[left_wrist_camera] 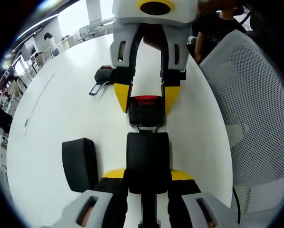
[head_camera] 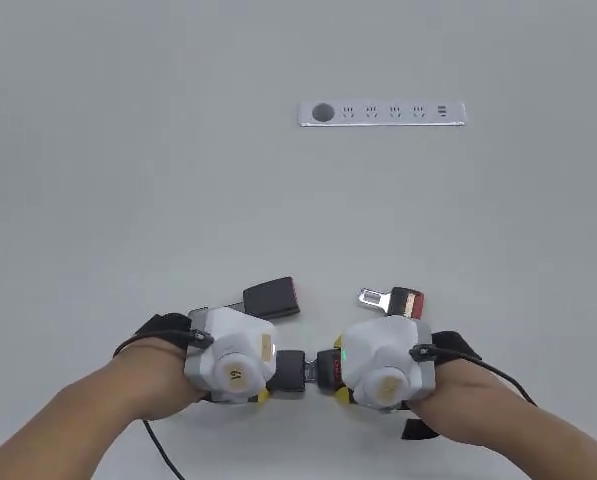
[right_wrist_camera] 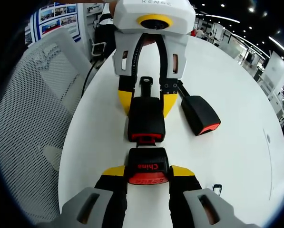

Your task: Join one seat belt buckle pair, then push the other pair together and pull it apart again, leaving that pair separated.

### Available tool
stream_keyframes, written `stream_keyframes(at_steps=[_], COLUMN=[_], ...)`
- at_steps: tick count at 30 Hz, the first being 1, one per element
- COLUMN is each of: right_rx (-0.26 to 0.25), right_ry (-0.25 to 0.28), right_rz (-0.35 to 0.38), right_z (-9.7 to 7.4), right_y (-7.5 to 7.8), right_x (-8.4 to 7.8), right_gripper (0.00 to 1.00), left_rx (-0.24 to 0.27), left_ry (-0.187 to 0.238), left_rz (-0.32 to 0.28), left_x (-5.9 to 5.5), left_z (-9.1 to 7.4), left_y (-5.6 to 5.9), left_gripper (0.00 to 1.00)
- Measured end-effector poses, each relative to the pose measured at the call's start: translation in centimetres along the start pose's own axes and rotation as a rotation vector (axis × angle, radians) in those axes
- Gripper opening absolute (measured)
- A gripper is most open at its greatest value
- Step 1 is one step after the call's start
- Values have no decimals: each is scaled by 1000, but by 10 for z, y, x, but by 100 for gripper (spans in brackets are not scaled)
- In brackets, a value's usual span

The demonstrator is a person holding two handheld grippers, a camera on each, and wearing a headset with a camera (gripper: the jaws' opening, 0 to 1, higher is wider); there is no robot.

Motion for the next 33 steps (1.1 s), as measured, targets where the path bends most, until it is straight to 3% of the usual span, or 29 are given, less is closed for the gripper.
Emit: stream_keyframes(at_steps=[9,11,18,33], right_rx=[-13,-11,-11,9], right_ry=[-14,8,6,-24], right_rz=[10,1,8,10], right_z=[1,-3,-17,-12], right_y=[0,-3,-10,-6], right_x=[4,9,13,4], right_gripper=[28,28,29,29], left_rx=[-2,0,-4,-20], left_ry=[-3,7,3,5], left_rz=[0,-2,5,11], left_x=[-1,0,1,0], left_z=[-1,-1,-1,-1], left_y=[1,1,0,-3], left_gripper=[32,32,32,32])
Point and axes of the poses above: the centre of the closed fingertips' face, and the gripper's own axes: z roughly forward along the fingers, y roughly to its right, x roughly out of its top, the point moved 4 cm from there along -z, roughly backward along the fingers, and after that the axes turned 1 degree about x, right-handed, at the moved point
